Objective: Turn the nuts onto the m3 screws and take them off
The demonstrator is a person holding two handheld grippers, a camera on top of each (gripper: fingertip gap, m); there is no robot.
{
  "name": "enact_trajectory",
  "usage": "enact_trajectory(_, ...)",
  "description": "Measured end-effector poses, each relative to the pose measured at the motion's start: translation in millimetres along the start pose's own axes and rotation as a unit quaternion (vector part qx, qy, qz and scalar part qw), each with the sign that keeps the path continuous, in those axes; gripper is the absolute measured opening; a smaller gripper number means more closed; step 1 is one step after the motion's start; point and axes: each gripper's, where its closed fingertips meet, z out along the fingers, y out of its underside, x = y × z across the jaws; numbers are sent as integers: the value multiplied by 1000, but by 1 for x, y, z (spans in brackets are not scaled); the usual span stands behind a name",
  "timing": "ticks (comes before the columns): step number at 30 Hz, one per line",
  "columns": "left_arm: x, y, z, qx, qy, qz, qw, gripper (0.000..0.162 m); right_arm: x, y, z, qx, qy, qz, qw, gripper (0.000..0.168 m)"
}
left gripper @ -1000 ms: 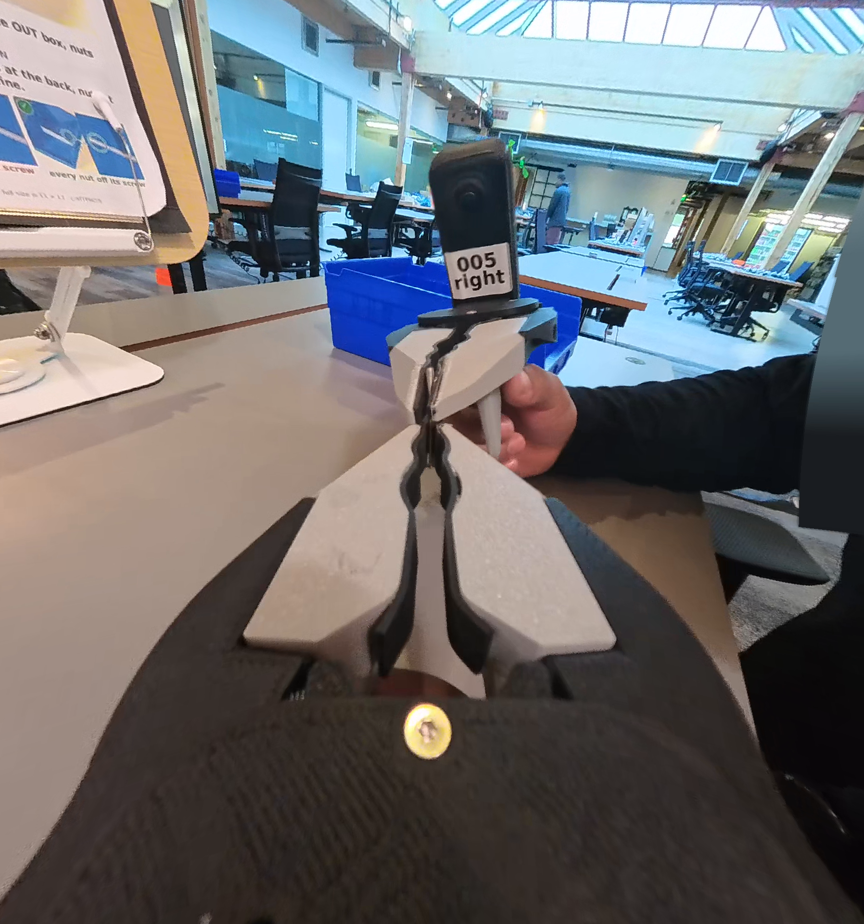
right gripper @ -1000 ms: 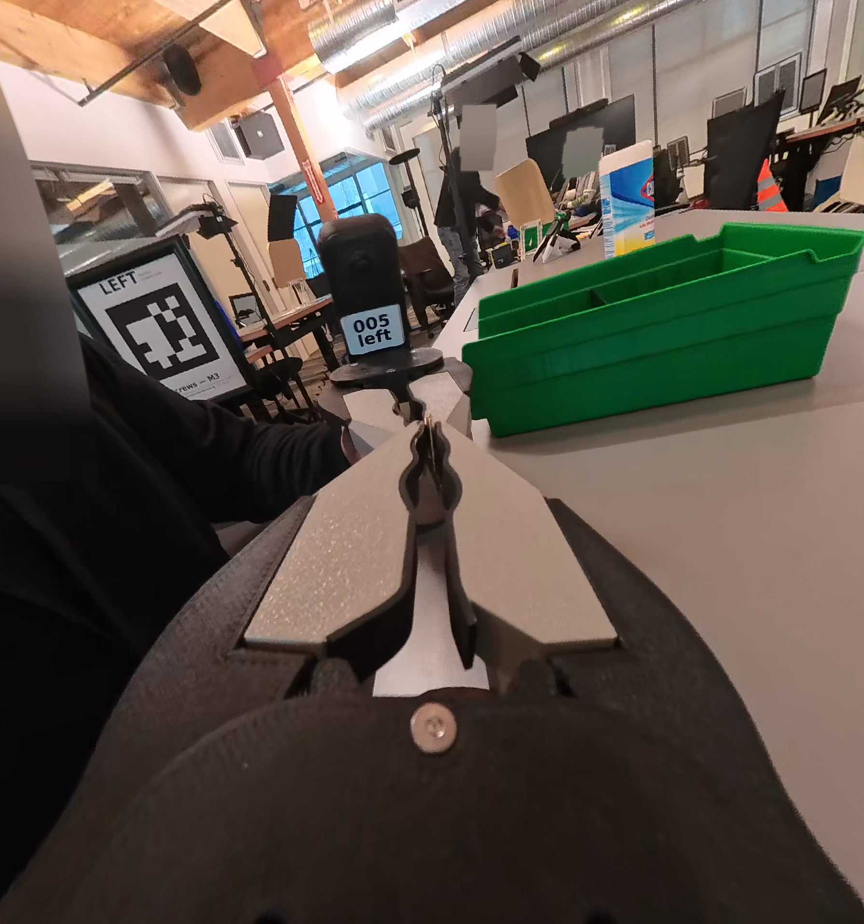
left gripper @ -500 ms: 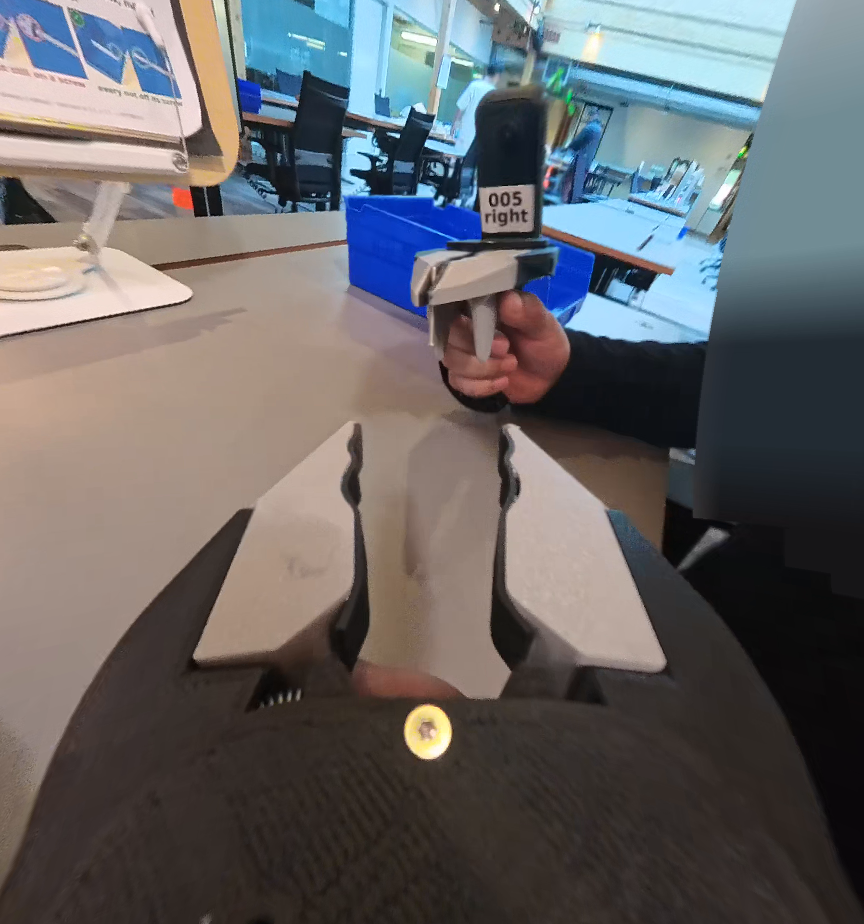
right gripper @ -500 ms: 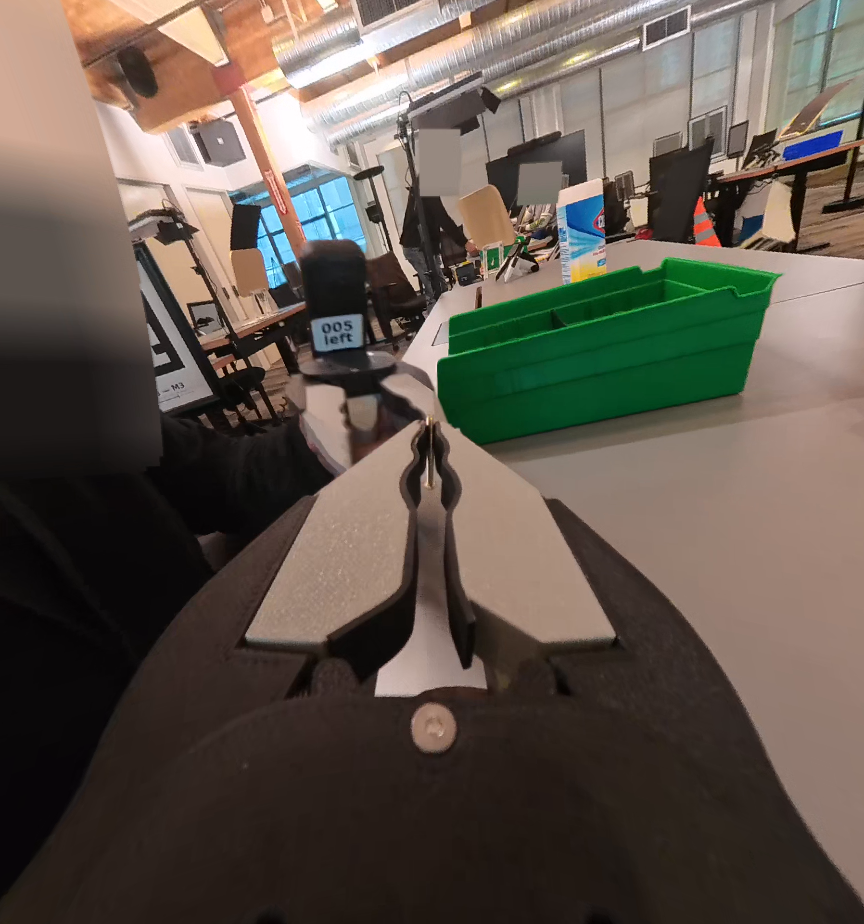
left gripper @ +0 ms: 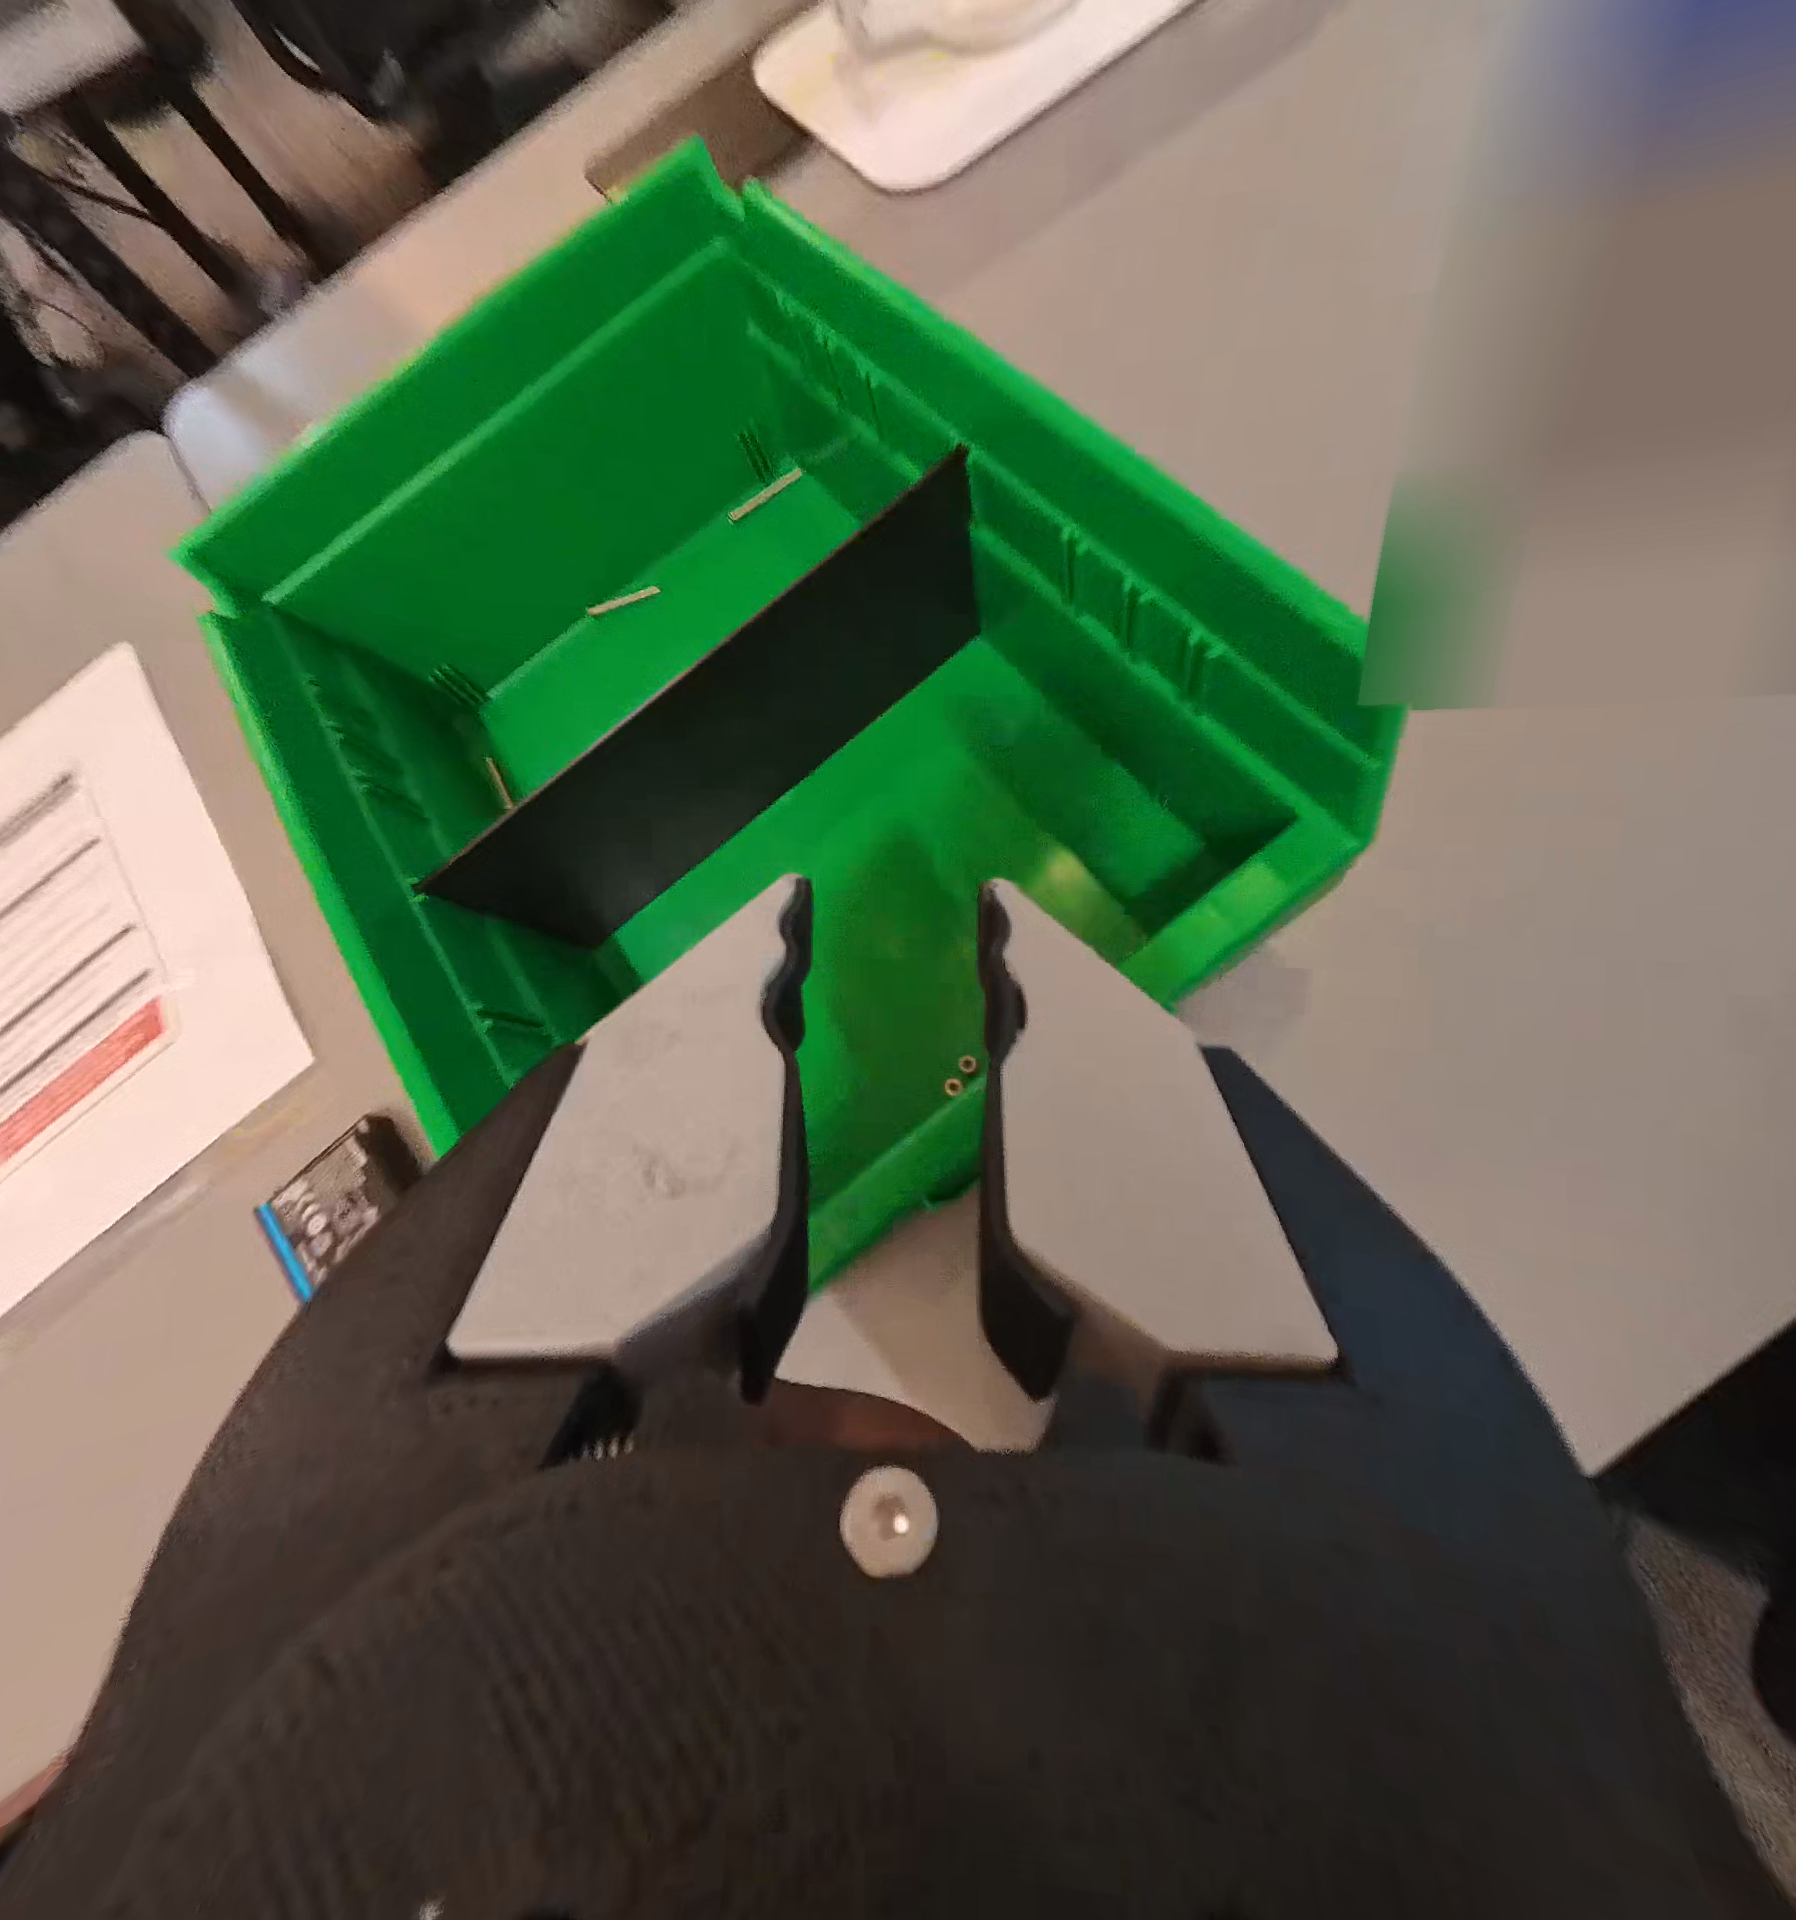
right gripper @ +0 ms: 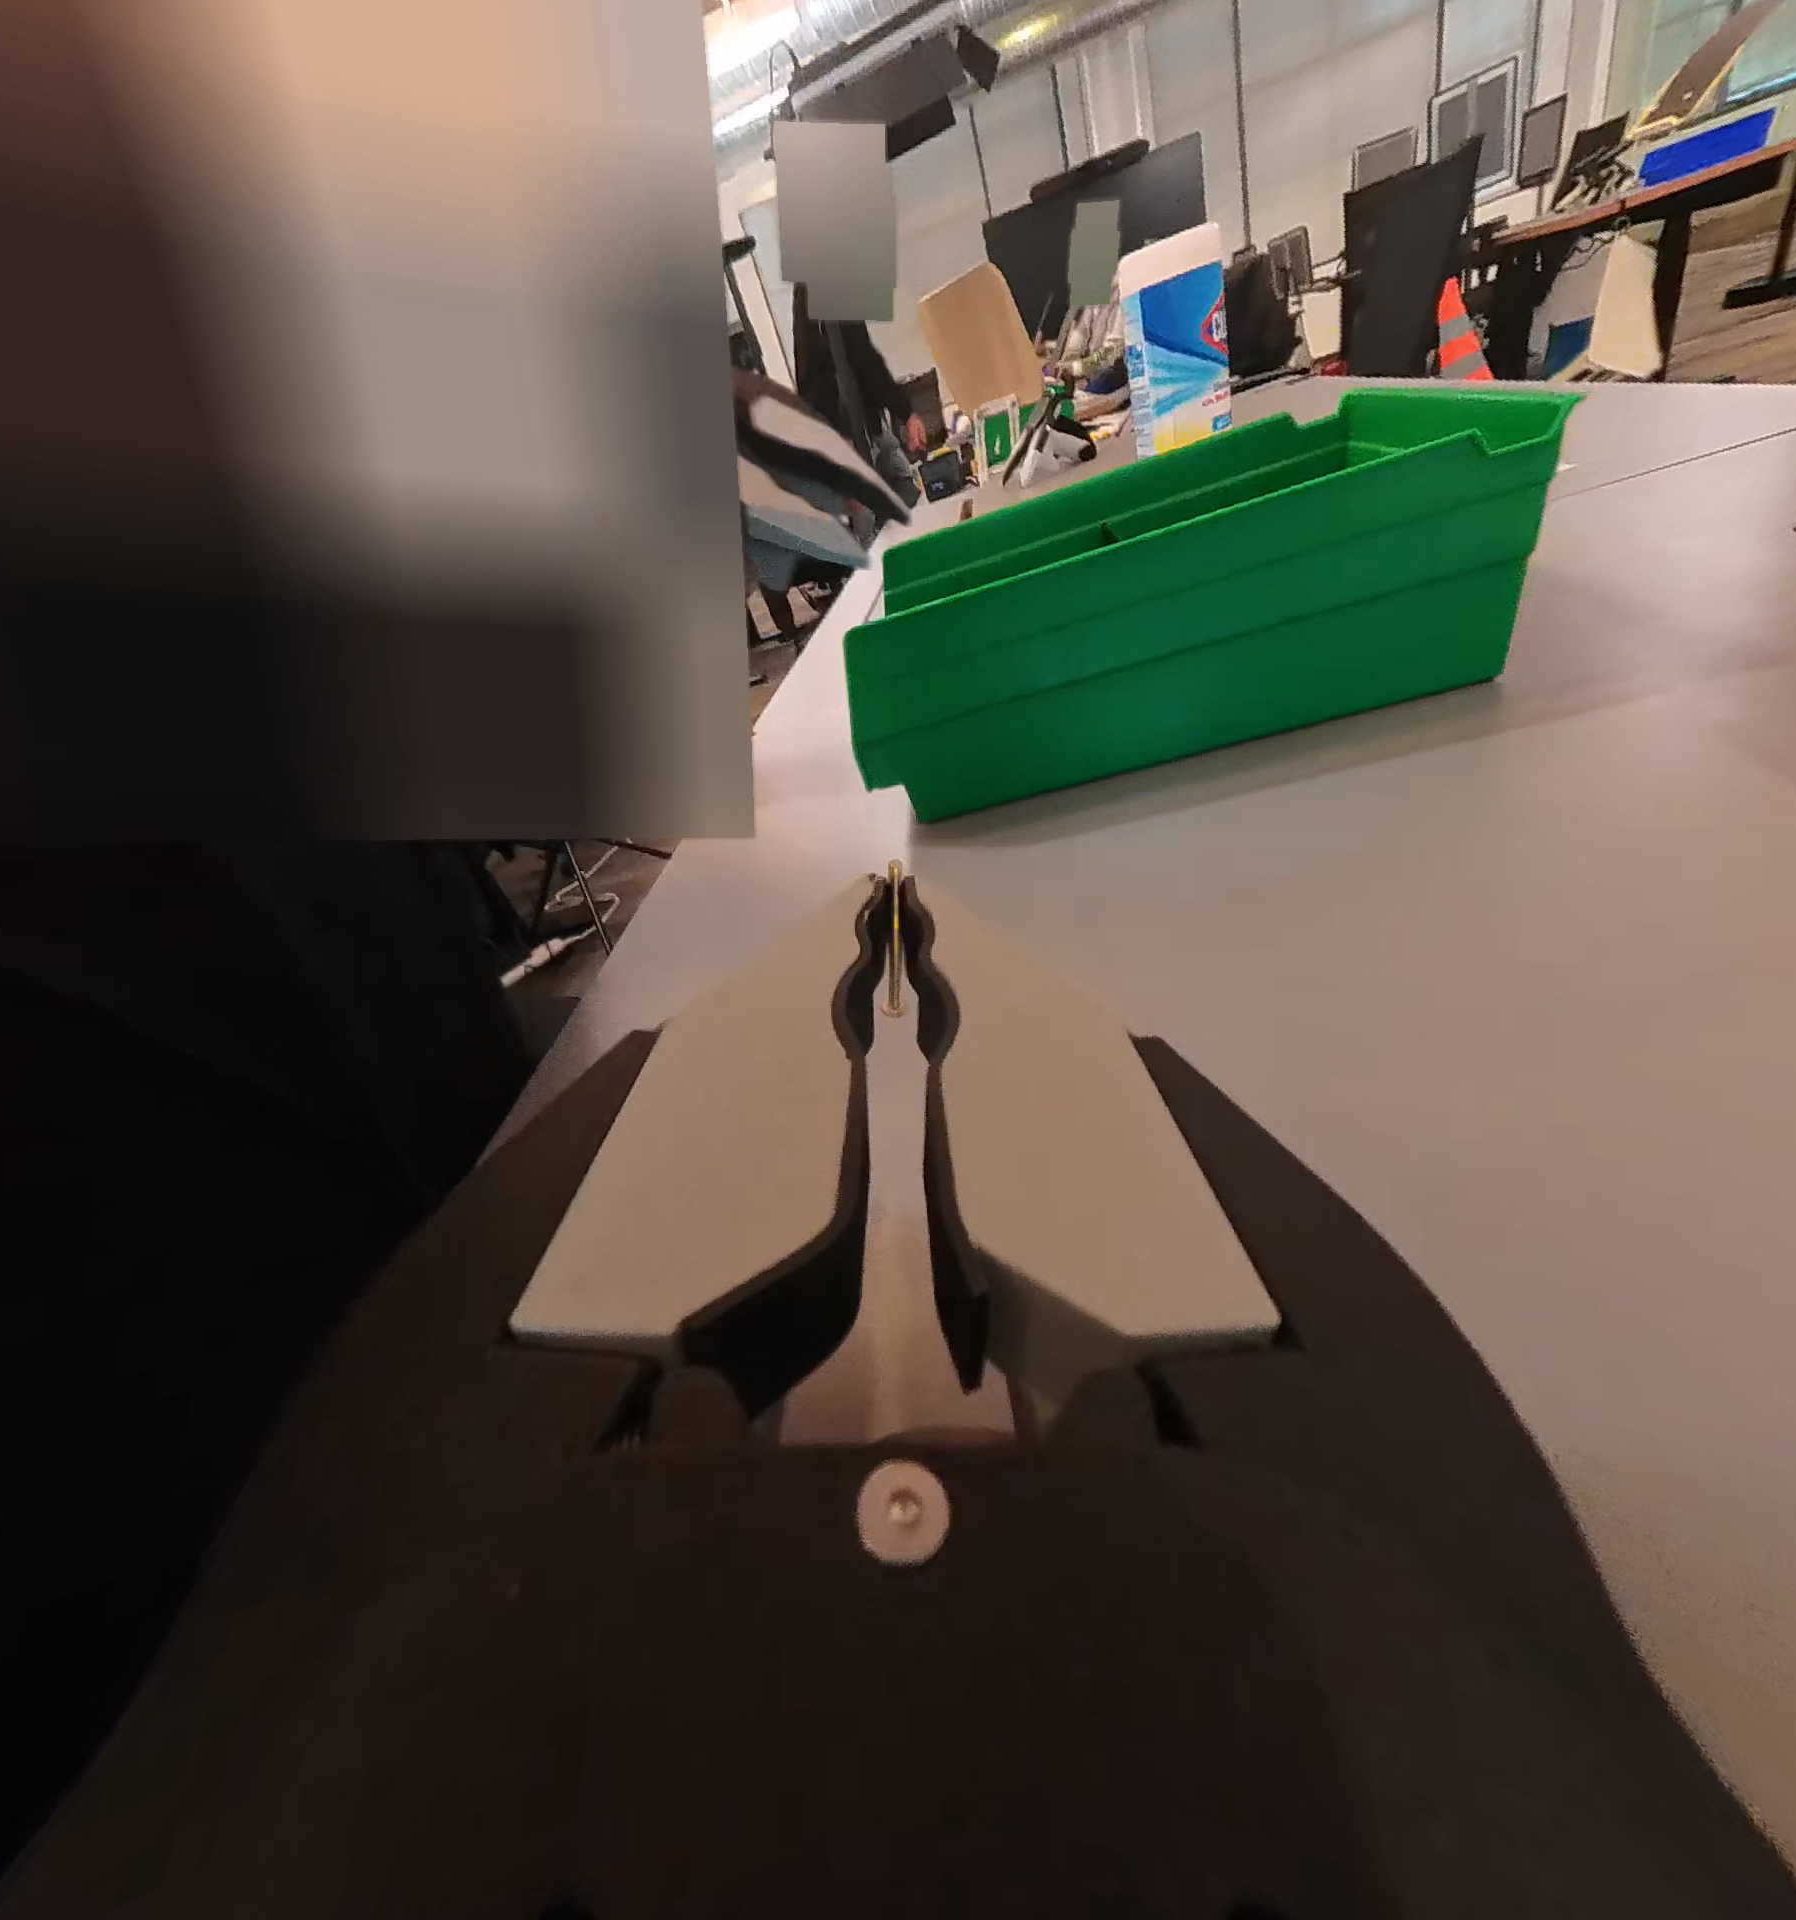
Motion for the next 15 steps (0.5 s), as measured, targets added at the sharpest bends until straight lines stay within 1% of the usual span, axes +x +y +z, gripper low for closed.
enact_trajectory(2,-2,9,22,-45,53,3,998,28,0,-2,-1,4,-6,6,1000,0)
enact_trajectory(5,1,33,48,-145,143,25,979,27,-2,1,0,-4,-5,1,1000,0)
enact_trajectory(7,2,43,58,-193,186,41,963,23,-4,3,0,-10,-5,-5,1000,0)
enact_trajectory(9,10,49,59,-231,234,58,942,23,-5,4,1,-14,-5,-8,1000,0)
enact_trajectory(12,21,56,60,-270,254,106,923,23,-6,5,3,-15,-8,-5,1000,0)
enact_trajectory(14,32,55,60,-274,262,138,915,23,-6,5,5,-14,-10,-1,1000,0)
enact_trajectory(15,35,56,60,-277,264,152,911,19,-6,5,5,-14,-11,0,1000,0)
